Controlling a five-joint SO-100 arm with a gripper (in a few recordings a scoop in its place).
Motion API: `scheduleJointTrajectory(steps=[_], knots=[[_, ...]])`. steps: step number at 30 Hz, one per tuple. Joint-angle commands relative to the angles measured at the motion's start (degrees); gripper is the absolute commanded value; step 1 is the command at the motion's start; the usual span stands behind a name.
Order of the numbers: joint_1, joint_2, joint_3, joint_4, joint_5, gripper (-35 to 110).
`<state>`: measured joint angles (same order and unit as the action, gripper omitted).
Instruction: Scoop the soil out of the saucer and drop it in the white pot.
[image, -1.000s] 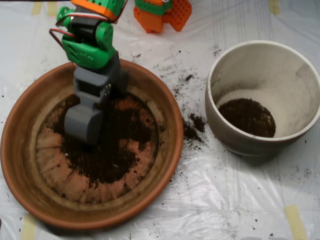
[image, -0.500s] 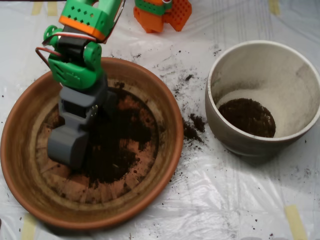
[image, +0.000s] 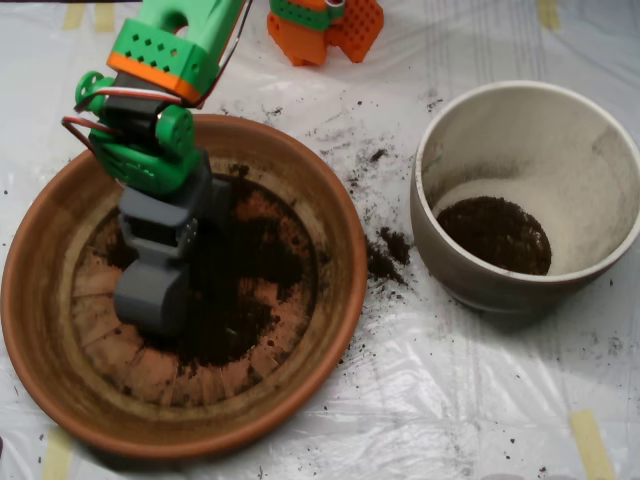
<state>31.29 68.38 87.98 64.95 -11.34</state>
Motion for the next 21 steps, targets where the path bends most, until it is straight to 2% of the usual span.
scheduleJointTrajectory(steps=[1,5,10,21], knots=[[0.5,1.1,-1.6,2.1,-1.8,30],[2.5,1.6,-1.8,-0.8,-1.6,30],[2.5,2.4,-0.2,-6.0,-0.9,19],[0.1,8.9,10.1,-18.6,-4.0,19]])
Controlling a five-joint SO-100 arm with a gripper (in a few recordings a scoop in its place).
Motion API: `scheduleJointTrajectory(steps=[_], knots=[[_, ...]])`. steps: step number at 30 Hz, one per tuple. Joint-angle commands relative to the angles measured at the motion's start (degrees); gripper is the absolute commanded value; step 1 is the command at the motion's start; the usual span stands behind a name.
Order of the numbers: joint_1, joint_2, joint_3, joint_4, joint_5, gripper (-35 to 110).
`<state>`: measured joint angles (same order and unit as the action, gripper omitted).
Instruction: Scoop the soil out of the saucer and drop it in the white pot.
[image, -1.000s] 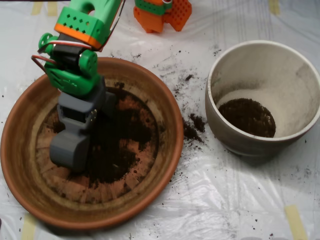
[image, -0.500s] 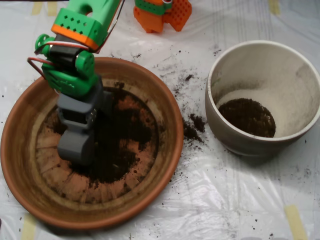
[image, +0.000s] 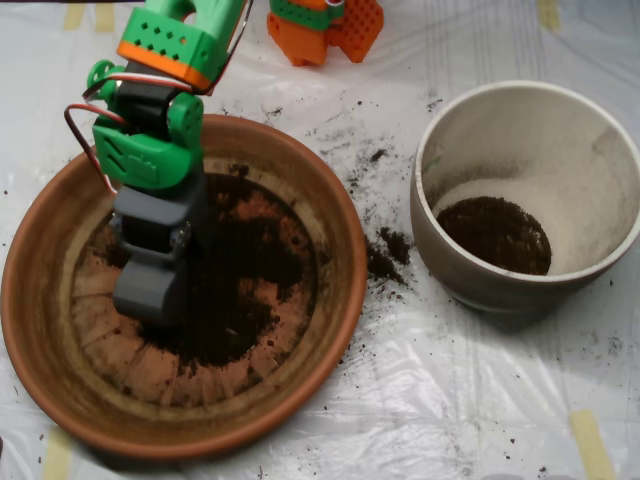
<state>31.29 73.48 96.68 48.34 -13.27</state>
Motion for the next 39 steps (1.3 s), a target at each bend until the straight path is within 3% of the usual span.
scheduleJointTrajectory(steps=[1,11,18,27,39], knots=[[0.0,3.9,1.5,-2.8,-3.0,19],[-0.1,4.0,2.5,-14.8,-9.0,5],[-0.1,6.9,4.2,-20.4,-4.7,0],[-3.1,22.9,9.2,-15.7,2.2,-1],[-12.5,42.1,3.6,2.7,1.7,-1]])
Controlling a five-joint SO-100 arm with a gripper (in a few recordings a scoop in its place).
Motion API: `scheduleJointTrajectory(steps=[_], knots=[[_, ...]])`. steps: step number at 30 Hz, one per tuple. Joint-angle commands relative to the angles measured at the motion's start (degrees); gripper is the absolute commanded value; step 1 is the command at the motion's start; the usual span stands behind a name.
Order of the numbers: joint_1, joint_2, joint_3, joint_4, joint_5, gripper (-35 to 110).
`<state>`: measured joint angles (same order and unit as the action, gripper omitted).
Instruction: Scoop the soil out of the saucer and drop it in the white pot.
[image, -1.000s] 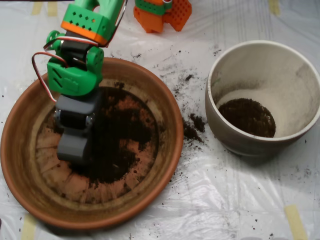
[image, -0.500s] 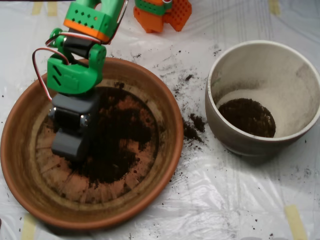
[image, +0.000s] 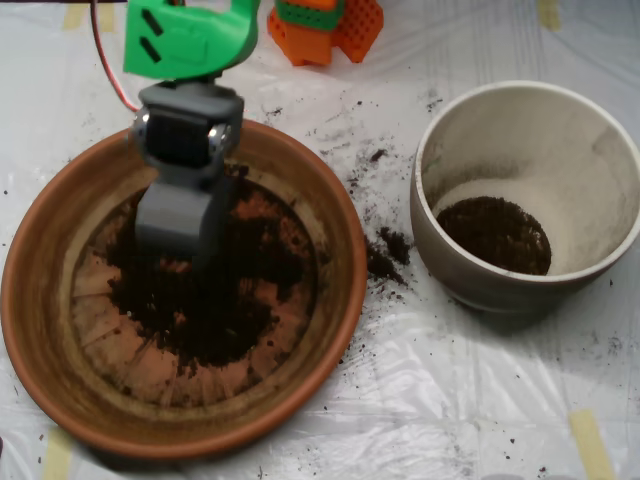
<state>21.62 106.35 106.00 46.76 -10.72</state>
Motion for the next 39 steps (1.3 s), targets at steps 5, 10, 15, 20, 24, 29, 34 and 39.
scheduleJointTrajectory(steps=[5,10,15,20,24,29,34,39], knots=[[-8.9,10.5,-12.7,12.7,-0.2,-1],[-15.9,9.3,-19.4,19.8,0.4,-1],[-24.8,5.6,-25.3,26.5,0.0,-1],[-34.2,1.8,-29.0,31.5,0.2,-1],[-41.1,0.3,-30.5,33.8,0.7,-1],[-46.8,-4.6,-36.3,40.7,0.2,15],[-46.1,-0.2,-32.0,38.1,0.0,28],[-45.1,0.6,-30.8,39.0,-0.2,41]])
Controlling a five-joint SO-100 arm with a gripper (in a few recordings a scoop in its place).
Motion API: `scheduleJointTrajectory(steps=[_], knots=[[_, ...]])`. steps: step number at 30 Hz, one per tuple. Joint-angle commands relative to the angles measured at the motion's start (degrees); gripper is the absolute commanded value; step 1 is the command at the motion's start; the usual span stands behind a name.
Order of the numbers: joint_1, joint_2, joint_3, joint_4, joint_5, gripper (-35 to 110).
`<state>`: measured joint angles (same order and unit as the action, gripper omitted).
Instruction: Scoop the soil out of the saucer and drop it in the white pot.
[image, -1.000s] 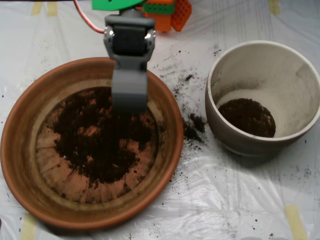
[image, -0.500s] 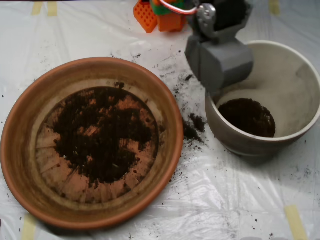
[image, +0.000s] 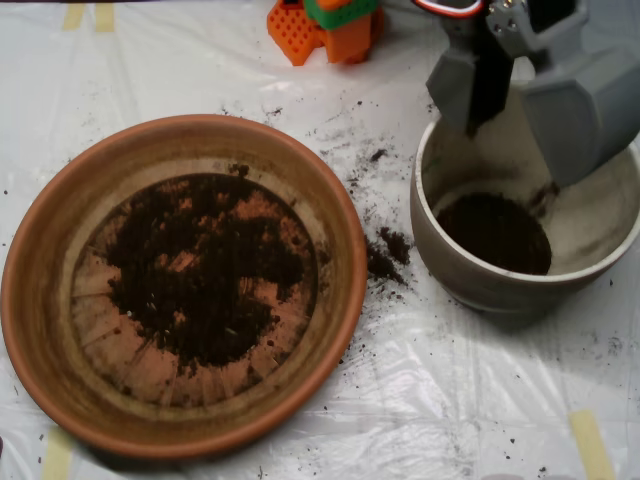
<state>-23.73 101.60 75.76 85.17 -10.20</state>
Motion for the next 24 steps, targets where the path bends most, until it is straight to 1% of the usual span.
scheduleJointTrajectory(steps=[1,7,14,17,20,24], knots=[[0.7,5.4,-0.1,0.4,-0.4,41],[1.1,5.1,1.8,-1.3,2.3,45],[2.3,6.2,1.7,-3.4,6.5,43],[5.8,7.0,-0.1,-3.6,9.2,44],[10.6,8.9,-0.6,-2.7,9.9,46],[19.2,14.6,5.6,-5.4,9.2,46]])
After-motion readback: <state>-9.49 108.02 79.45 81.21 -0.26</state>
